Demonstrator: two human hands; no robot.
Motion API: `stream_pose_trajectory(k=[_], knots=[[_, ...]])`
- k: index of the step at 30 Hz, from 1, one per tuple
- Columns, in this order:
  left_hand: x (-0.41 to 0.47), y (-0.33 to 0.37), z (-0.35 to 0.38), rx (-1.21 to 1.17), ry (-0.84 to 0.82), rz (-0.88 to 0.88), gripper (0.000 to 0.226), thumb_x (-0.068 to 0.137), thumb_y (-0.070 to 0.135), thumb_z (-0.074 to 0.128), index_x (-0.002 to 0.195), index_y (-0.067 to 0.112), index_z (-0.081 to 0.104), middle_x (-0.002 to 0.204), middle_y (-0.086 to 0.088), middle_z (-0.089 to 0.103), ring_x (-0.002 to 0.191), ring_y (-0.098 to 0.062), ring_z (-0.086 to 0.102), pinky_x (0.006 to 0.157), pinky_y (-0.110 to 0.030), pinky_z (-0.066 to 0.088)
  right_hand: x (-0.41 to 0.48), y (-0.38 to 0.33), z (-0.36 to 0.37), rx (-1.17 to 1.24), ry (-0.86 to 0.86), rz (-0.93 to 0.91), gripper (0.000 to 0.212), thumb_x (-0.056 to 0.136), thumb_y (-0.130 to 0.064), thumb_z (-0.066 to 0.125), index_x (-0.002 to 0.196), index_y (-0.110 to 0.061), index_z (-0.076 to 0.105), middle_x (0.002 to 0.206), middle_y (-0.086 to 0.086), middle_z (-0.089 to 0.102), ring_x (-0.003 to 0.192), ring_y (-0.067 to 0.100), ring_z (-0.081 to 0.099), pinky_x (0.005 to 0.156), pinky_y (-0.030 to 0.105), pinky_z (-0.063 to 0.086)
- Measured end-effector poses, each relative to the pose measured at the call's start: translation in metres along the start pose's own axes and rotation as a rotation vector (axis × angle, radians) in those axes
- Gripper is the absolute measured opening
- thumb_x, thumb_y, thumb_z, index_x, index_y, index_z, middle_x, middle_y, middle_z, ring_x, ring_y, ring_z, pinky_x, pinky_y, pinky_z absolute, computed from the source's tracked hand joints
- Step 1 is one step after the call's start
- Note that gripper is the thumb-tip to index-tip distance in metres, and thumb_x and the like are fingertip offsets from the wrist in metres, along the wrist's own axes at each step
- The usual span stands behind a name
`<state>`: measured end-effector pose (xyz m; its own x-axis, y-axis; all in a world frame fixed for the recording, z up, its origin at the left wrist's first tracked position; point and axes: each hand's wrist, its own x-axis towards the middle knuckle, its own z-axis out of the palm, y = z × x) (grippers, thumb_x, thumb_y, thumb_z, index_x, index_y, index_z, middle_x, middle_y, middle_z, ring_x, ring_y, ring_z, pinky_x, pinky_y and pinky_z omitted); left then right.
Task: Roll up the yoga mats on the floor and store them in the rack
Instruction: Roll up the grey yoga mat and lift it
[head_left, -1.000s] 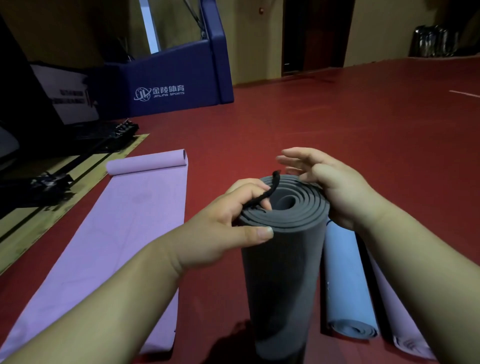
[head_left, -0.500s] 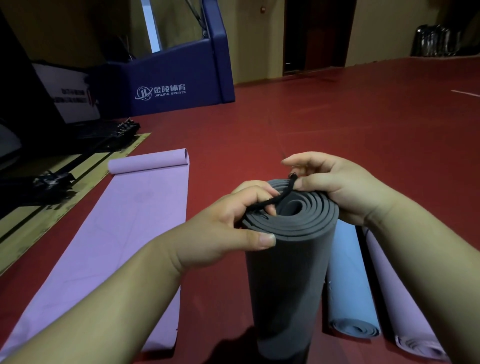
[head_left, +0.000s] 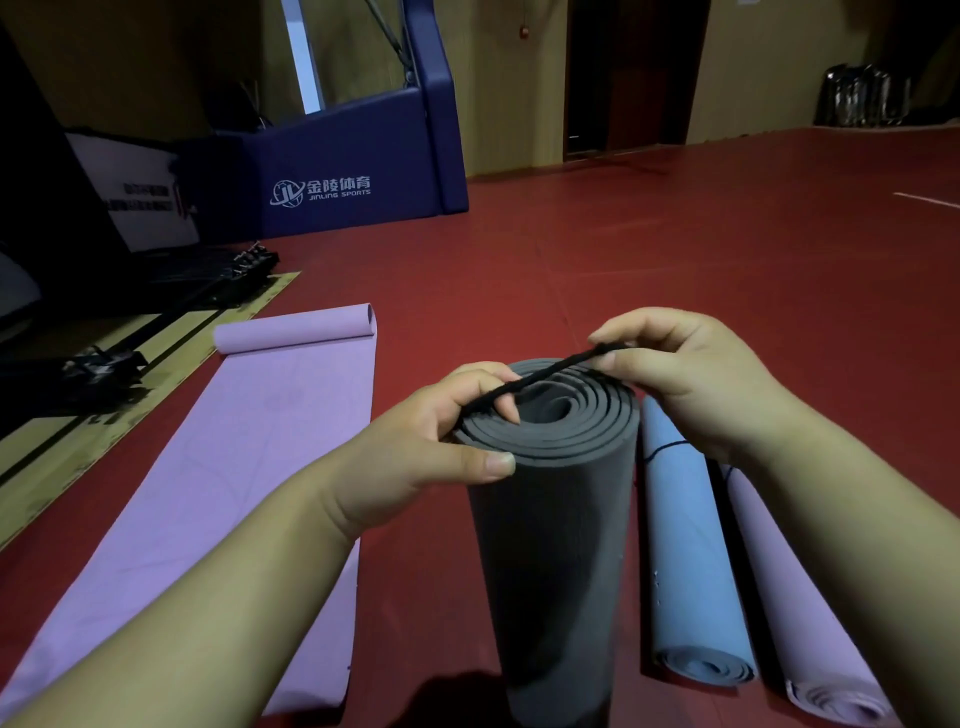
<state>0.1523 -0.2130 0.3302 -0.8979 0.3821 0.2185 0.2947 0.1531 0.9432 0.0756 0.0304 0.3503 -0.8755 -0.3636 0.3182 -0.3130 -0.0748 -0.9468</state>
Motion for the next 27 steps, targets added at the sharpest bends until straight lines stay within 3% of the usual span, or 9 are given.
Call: stream_pose_trajectory(k=[4,9,11,13,16,18,21,23,27], knots=[[0.001,-0.007,-0.004,-0.047,0.071,0.034,0.031,0.071,0.024,0.080,0.101,0.026,0.069,0.130,0.013,0.056,0.124,-0.010,0.054,0.102,-0.027,0.042,-0.004,-0.002,0.002,-0.069,-0.027,-0.018,0.026,0.065,-0.011,0.078,0.081,-0.031,0.080,0.078,0.005,0.052,0.079,0.019,0.047,0.076,0.027,0.039],[0.003,-0.012,-0.002,0.018,0.128,0.097,0.028,0.074,0.025,0.080,0.099,0.025,0.069,0.130,0.011,0.060,0.126,-0.011,0.056,0.106,-0.028,0.044,-0.008,-0.009,0.000,-0.160,-0.078,-0.069,0.019,0.067,-0.020,0.081,0.084,-0.028,0.079,0.076,0.005,0.060,0.074,0.015,0.056,0.074,0.030,0.044],[0.003,-0.014,-0.005,0.049,0.178,0.116,0.029,0.074,0.024,0.079,0.099,0.017,0.066,0.127,0.010,0.063,0.124,-0.011,0.057,0.105,-0.028,0.044,-0.009,-0.010,0.000,-0.141,-0.122,-0.071,0.021,0.067,-0.022,0.085,0.086,-0.026,0.078,0.077,0.005,0.068,0.072,0.014,0.063,0.074,0.031,0.050],[0.002,-0.015,-0.006,0.050,0.199,0.104,0.046,0.072,0.025,0.080,0.107,0.001,0.063,0.120,0.016,0.066,0.118,-0.008,0.059,0.101,-0.026,0.045,-0.009,-0.009,-0.003,-0.187,-0.176,-0.068,0.033,0.062,-0.033,0.091,0.091,-0.026,0.078,0.080,0.004,0.068,0.075,0.016,0.061,0.075,0.036,0.050],[0.002,-0.016,-0.005,0.061,0.219,0.085,0.068,0.071,0.022,0.083,0.118,-0.017,0.053,0.109,0.023,0.066,0.112,-0.004,0.061,0.099,-0.026,0.046,-0.008,-0.012,-0.009,-0.260,-0.273,-0.045,0.053,0.054,-0.043,0.095,0.102,-0.030,0.076,0.091,0.022,0.069,0.080,0.019,0.059,0.078,0.040,0.051],[0.003,-0.019,-0.005,0.044,0.248,0.073,0.058,0.069,0.022,0.085,0.110,-0.010,0.059,0.111,0.019,0.067,0.113,-0.007,0.062,0.102,-0.028,0.048,-0.009,-0.017,-0.010,-0.313,-0.325,-0.057,0.054,0.057,-0.036,0.097,0.105,-0.031,0.074,0.098,0.021,0.070,0.082,0.016,0.062,0.079,0.036,0.053],[0.005,-0.023,-0.003,0.020,0.315,0.072,0.049,0.063,0.019,0.091,0.104,0.014,0.066,0.111,-0.005,0.062,0.108,-0.008,0.064,0.101,-0.025,0.049,-0.011,-0.021,-0.011,-0.367,-0.318,-0.085,0.057,0.056,-0.027,0.100,0.106,-0.034,0.073,0.094,0.007,0.074,0.080,0.012,0.065,0.076,0.031,0.056],[0.006,-0.026,-0.002,0.053,0.378,0.086,0.041,0.061,0.016,0.090,0.092,0.012,0.064,0.110,-0.004,0.060,0.103,-0.004,0.063,0.096,-0.019,0.047,-0.010,-0.018,-0.010,-0.428,-0.257,-0.127,0.054,0.057,-0.033,0.099,0.104,-0.035,0.073,0.077,-0.004,0.067,0.069,0.009,0.058,0.067,0.032,0.052],[0.009,-0.032,-0.004,0.165,0.536,0.088,0.043,0.056,0.042,0.087,0.069,0.016,0.055,0.113,0.001,0.062,0.105,-0.005,0.063,0.094,-0.022,0.046,-0.009,-0.006,-0.006,-0.513,-0.082,-0.216,0.047,0.060,-0.050,0.091,0.100,-0.035,0.071,0.060,-0.008,0.050,0.057,0.009,0.048,0.061,0.038,0.043]])
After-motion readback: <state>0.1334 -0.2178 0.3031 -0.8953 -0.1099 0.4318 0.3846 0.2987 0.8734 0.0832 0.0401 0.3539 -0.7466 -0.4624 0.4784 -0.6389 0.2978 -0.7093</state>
